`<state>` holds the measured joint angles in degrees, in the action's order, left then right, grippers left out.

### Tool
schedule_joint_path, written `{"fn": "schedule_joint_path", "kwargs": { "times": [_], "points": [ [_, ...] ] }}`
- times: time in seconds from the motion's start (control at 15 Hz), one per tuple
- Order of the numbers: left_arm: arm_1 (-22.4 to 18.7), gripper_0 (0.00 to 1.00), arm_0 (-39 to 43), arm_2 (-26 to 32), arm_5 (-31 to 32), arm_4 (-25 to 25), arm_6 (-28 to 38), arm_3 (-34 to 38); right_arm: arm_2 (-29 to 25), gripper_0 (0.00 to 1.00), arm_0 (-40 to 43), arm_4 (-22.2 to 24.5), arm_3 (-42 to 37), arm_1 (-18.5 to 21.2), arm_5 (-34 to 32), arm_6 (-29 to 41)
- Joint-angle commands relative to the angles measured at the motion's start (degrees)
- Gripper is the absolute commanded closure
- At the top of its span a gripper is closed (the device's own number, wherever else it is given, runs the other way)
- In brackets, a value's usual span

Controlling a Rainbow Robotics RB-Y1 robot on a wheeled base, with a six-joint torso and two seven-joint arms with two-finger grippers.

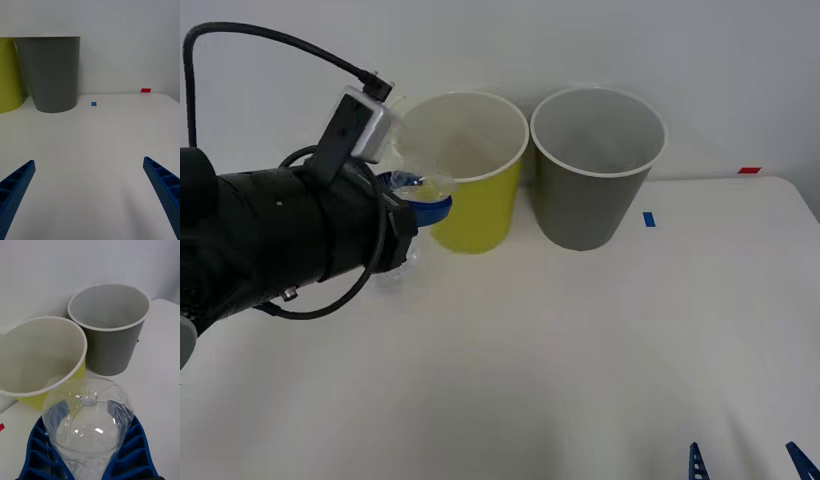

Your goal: Put cans in the gray bin and PET bottles in the light green bin.

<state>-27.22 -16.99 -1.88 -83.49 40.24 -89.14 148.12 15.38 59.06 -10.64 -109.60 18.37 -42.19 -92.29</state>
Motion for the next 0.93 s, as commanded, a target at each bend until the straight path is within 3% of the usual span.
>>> {"fn": "schedule_joint_path", "kwargs": {
  "times": [0.07, 0.4, 0.73, 0.93],
  "points": [
    [-0.7, 1.0, 0.0, 6.2, 0.0, 2.1, -0.8, 1.9, 0.0, 0.0, 0.0, 0.0, 0.0, 0.0, 0.0, 0.0],
    [-1.1, 1.0, -0.9, 12.2, 2.4, 3.6, -0.9, 1.9, 0.0, 0.0, 0.0, 0.0, 0.0, 0.0, 0.0, 0.0],
    [-1.0, 1.0, -9.8, 12.2, 2.4, 2.6, -0.6, 1.9, 0.0, 0.0, 0.0, 0.0, 0.0, 0.0, 0.0, 0.0],
    [-1.0, 1.0, -16.7, 9.4, 2.4, -0.7, -0.5, -3.2, 0.0, 0.0, 0.0, 0.0, 0.0, 0.0, 0.0, 0.0]
  ]
}}
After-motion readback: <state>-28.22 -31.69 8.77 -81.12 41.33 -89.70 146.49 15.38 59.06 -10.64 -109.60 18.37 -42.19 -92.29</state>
